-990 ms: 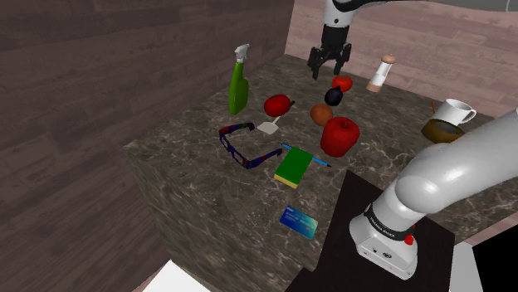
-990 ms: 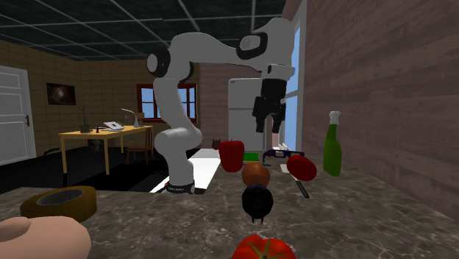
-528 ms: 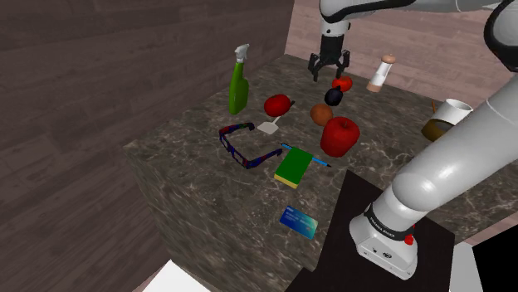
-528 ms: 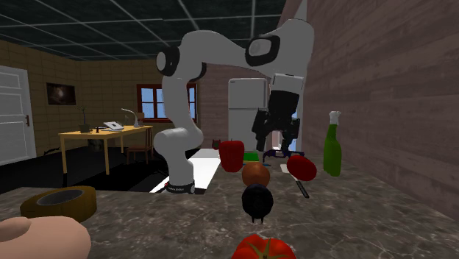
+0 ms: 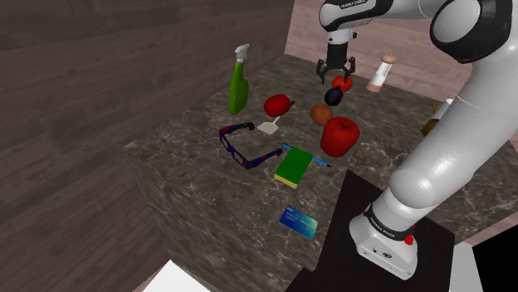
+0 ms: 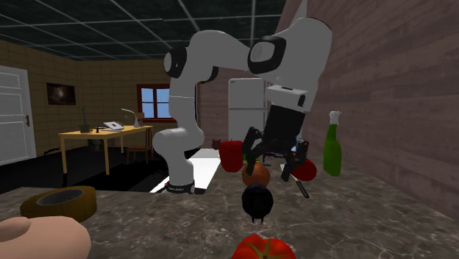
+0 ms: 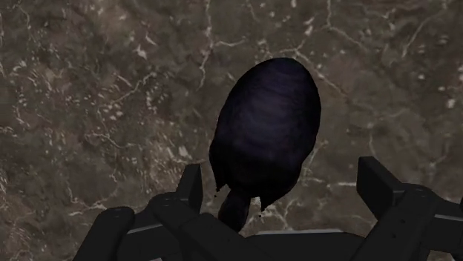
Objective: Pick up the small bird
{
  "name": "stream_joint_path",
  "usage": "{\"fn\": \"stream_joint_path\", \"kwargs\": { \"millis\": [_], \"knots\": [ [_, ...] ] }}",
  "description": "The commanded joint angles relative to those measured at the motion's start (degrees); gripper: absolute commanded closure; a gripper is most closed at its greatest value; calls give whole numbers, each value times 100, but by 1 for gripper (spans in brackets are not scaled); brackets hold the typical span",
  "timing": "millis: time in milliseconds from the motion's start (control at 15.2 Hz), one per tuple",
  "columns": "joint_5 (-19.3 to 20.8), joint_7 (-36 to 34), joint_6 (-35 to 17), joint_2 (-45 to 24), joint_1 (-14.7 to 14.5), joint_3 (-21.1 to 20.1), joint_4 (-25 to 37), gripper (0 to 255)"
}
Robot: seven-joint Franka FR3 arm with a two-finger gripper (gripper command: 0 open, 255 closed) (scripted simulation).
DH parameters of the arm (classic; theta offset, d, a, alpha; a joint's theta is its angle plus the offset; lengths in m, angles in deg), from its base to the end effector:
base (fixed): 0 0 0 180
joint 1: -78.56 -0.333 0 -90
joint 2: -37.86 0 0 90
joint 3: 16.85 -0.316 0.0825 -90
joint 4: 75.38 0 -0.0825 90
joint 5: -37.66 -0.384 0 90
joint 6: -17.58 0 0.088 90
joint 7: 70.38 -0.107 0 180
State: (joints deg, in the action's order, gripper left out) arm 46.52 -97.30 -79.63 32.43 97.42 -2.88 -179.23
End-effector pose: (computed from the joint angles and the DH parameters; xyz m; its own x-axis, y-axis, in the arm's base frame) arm 0.4692 -0.3157 0.4708 0.5182 -0.8482 -0.1095 -0.8132 -0.5283 0.2441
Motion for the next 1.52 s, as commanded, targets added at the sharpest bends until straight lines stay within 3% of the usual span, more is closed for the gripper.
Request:
{"fn": "stream_joint_path", "kwargs": {
  "millis": [0,726,792,1452],
  "knots": [
    [-35,-172,24,-316,136,133,237,0],
    [-83,-326,-496,-621,227,201,-42,0],
    [-84,-330,-497,-626,225,199,-40,255],
    [-79,-318,-425,-599,225,202,7,255]
  ]
}}
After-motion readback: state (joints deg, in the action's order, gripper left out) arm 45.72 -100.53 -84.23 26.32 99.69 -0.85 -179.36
